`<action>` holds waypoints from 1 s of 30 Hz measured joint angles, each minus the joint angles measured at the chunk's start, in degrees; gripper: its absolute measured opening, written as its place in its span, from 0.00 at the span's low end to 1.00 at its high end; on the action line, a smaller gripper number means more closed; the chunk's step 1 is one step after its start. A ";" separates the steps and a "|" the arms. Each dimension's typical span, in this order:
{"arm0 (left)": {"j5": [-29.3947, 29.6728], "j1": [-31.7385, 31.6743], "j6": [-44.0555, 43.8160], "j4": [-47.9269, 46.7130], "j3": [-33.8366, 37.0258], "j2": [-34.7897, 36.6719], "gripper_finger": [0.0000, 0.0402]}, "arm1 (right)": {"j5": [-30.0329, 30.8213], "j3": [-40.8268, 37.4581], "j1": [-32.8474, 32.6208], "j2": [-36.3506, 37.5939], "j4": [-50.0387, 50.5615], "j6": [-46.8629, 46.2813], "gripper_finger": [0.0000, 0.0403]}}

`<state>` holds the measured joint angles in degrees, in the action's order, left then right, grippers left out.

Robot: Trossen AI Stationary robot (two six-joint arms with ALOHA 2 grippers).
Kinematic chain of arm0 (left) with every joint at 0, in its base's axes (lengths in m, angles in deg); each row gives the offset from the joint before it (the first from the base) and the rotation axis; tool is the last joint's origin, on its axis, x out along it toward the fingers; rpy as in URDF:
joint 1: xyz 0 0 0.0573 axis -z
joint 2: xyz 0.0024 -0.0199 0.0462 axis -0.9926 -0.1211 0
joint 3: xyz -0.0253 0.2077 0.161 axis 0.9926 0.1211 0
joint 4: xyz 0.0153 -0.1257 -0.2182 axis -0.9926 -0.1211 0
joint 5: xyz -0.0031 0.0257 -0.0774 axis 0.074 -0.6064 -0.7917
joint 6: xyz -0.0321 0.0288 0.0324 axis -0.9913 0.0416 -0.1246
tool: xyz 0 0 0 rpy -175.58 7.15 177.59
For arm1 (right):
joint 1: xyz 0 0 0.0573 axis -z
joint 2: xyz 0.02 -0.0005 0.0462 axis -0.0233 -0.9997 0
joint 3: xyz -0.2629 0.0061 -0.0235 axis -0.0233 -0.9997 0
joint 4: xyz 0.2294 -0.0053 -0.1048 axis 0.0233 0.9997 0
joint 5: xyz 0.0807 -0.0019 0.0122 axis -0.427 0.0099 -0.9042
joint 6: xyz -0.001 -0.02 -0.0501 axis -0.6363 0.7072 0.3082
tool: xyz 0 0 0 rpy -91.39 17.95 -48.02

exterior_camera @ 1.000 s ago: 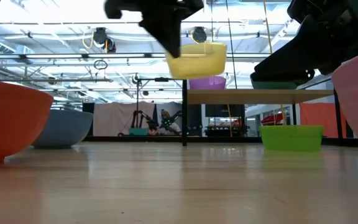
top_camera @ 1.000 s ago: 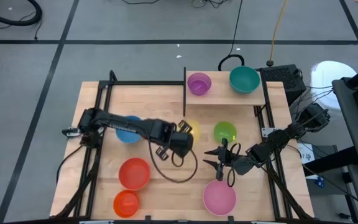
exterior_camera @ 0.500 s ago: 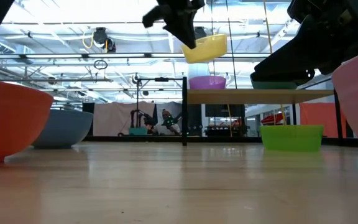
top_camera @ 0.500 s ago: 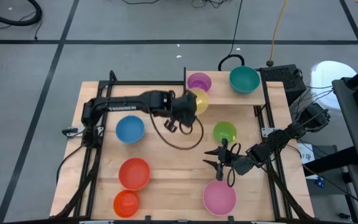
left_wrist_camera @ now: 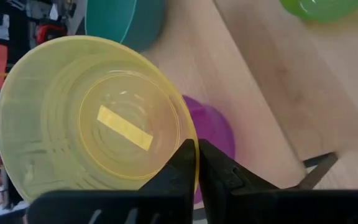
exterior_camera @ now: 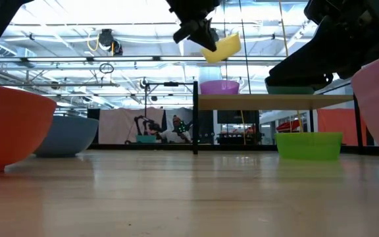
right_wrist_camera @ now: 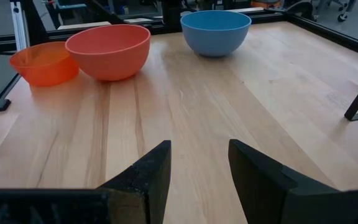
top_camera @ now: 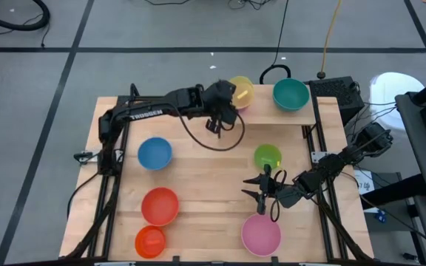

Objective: Place and stack bowls onto a shelf
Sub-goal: Stack the small yellow bowl on top of the small violet bowl on the shelf

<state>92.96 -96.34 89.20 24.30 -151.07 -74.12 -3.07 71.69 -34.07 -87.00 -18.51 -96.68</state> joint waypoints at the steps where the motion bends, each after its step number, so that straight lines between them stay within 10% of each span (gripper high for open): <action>1: -0.71 -0.61 -0.02 0.30 0.00 0.00 0.03 | 0.00 0.00 0.00 0.00 0.00 0.02 0.39; 17: -15.11 -8.01 -4.59 2.71 0.01 -0.16 0.03 | 1.73 0.00 0.02 0.00 -0.03 -0.98 0.39; 30: -14.58 -8.02 -4.44 2.29 0.07 -3.58 0.06 | 1.44 0.00 -0.02 0.00 -1.87 -1.26 0.39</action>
<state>78.38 -104.36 84.76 26.60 -151.01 -77.70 -1.63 71.69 -34.09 -87.00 -20.38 -97.94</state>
